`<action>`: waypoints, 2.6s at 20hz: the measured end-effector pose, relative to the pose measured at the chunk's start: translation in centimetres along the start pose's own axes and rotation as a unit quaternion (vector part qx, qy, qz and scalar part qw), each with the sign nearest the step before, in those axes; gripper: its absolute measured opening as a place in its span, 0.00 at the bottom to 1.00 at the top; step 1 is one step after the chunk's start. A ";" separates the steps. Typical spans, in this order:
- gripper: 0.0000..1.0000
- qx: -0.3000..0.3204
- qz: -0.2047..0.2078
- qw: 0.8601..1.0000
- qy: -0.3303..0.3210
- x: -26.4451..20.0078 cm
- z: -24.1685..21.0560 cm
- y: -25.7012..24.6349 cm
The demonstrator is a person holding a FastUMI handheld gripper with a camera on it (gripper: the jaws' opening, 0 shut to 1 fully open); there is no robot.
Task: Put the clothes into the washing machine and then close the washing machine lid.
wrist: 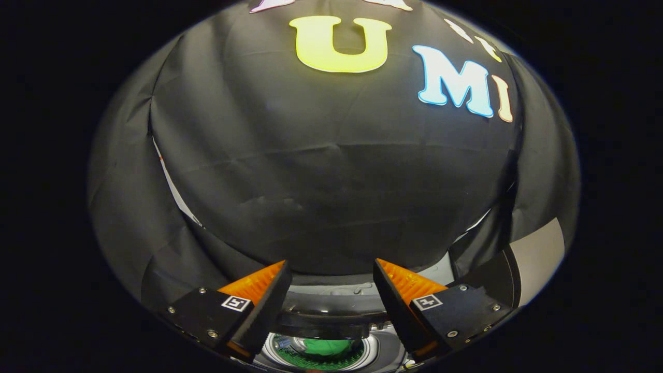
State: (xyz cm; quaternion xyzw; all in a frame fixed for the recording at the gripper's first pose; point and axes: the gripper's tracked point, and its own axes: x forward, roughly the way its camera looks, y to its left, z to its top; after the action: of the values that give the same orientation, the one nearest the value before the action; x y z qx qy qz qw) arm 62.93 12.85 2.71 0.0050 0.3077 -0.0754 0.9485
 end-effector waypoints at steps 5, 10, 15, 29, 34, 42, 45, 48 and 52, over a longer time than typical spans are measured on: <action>0.97 0.019 0.012 1.000 0.002 -0.1 -0.5 0.4; 0.98 0.021 0.015 1.000 0.010 -0.2 -1.0 0.6; 0.98 0.020 0.017 1.000 0.005 -0.6 -1.2 0.6; 0.98 0.017 0.021 1.000 -0.006 -1.9 -2.1 0.7; 0.98 0.016 0.024 0.999 -0.022 -2.9 -2.7 0.7; 0.98 0.015 0.026 0.999 -0.030 -3.8 -3.5 0.7; 0.98 0.014 0.026 0.999 -0.034 -4.3 -3.9 0.7; 0.98 0.015 0.025 0.999 -0.037 -4.9 -4.7 0.6; 0.97 0.013 0.025 0.999 -0.040 -6.4 -6.5 0.8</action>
State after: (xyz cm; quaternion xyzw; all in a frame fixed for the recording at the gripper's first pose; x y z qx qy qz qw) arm 54.13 14.88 1.11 0.0220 0.2685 -0.0560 0.9614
